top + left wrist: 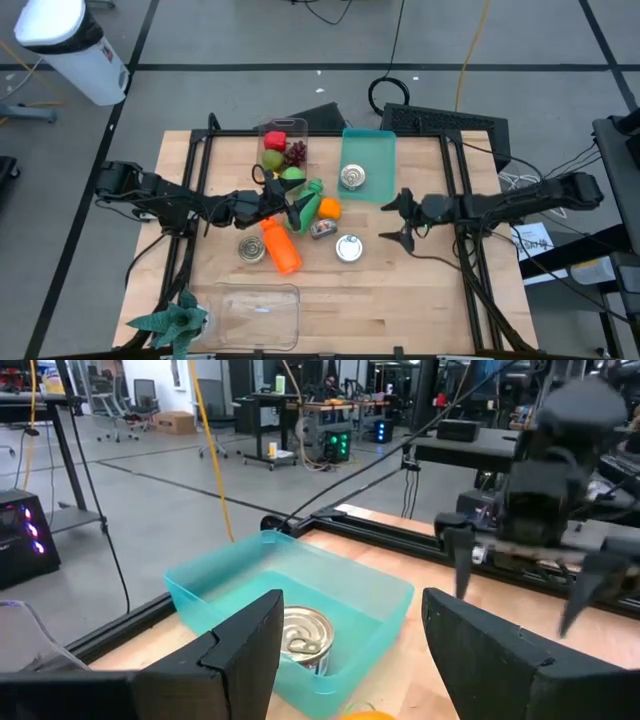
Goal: Pick & Place Food Item
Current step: Put the orange into the top transparent bin
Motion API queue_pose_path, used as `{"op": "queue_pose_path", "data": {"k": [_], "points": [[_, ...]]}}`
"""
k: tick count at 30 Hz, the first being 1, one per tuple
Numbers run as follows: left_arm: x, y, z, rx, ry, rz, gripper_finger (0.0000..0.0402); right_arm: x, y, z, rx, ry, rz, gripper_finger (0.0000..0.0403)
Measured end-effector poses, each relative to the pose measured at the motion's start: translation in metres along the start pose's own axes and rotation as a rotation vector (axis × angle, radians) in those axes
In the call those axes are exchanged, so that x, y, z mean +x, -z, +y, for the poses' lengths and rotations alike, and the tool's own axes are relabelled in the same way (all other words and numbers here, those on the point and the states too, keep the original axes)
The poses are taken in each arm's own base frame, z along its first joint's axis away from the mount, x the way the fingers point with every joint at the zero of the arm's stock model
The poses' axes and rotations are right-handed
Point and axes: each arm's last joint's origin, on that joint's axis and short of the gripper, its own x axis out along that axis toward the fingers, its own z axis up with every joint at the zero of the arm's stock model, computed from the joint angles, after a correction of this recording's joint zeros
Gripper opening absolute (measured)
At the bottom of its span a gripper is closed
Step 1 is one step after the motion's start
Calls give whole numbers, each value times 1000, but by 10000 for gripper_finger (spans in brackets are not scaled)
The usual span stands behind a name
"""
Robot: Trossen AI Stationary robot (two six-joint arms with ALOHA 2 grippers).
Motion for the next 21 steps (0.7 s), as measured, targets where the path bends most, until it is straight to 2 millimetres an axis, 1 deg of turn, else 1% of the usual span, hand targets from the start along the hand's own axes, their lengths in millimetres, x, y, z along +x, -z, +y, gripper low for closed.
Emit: {"op": "queue_pose_path", "data": {"k": [3,5,8,11,17,21], "points": [[0,0,0,-6,4,1,244,1,15,-4,-26,82,-23,393],[0,0,-1,-23,33,5,244,1,23,-8,1,122,-30,393],[0,1,-2,-43,88,16,244,1,30,-12,59,123,-10,393],[0,1,-3,-43,117,20,244,0,38,-17,70,151,26,393],[0,1,-3,-19,117,19,244,-2,44,-34,91,361,12,393],[0,1,-3,-17,117,20,244,-5,43,-44,110,508,-17,393]]}}
